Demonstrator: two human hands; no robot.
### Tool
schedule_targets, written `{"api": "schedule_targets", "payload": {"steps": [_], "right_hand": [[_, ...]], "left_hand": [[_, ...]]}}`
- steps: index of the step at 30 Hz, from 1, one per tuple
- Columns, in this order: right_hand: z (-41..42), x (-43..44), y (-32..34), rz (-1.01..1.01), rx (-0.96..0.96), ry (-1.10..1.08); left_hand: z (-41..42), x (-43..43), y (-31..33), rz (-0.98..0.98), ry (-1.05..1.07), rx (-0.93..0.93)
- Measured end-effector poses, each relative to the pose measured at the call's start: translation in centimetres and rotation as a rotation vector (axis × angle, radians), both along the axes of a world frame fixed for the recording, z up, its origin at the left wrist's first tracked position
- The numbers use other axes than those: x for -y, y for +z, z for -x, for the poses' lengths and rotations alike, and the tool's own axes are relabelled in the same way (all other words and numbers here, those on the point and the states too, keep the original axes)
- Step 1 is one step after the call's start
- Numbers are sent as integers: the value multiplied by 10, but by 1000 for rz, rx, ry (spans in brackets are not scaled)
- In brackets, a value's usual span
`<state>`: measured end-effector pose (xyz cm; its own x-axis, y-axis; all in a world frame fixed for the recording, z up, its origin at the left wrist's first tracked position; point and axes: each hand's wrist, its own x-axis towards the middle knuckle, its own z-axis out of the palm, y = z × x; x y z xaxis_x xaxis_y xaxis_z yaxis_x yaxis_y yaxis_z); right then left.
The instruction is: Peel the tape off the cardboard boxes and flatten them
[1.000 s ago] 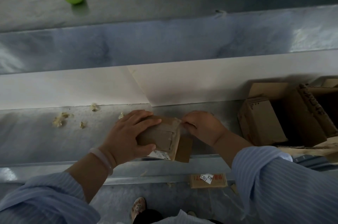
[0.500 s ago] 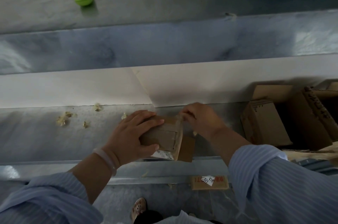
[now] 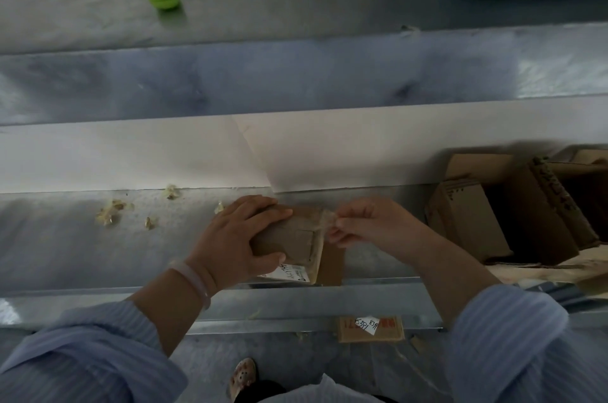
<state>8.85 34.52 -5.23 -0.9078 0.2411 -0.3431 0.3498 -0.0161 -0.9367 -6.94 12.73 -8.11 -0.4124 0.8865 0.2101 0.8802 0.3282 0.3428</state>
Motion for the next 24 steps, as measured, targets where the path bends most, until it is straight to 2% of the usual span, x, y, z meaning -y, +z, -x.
{"api": "schedule_targets", "payload": {"steps": [3,6,11,14,16,20,24], "right_hand": [[-6,3,1,234,48,-10],[-8,8,3,438,22,-145],[-1,22,1,331,29,-264],[4,31,-2,355,30,-405],[6,36,-6,232,33,-468],[5,43,-21,-266,44,-408],[0,49,-20,-518,51,-312]], "left_hand": [[0,0,0,5,1,-2],[0,1,-1,10,-1,-8],[-2,1,0,0,-3,-18],[-1,1,-2,-14,-4,-24],[-1,0,-2,-13,-4,-25],[-2,1,-3,4,6,-30],[-4,-1,-3,9,43,-39]]}}
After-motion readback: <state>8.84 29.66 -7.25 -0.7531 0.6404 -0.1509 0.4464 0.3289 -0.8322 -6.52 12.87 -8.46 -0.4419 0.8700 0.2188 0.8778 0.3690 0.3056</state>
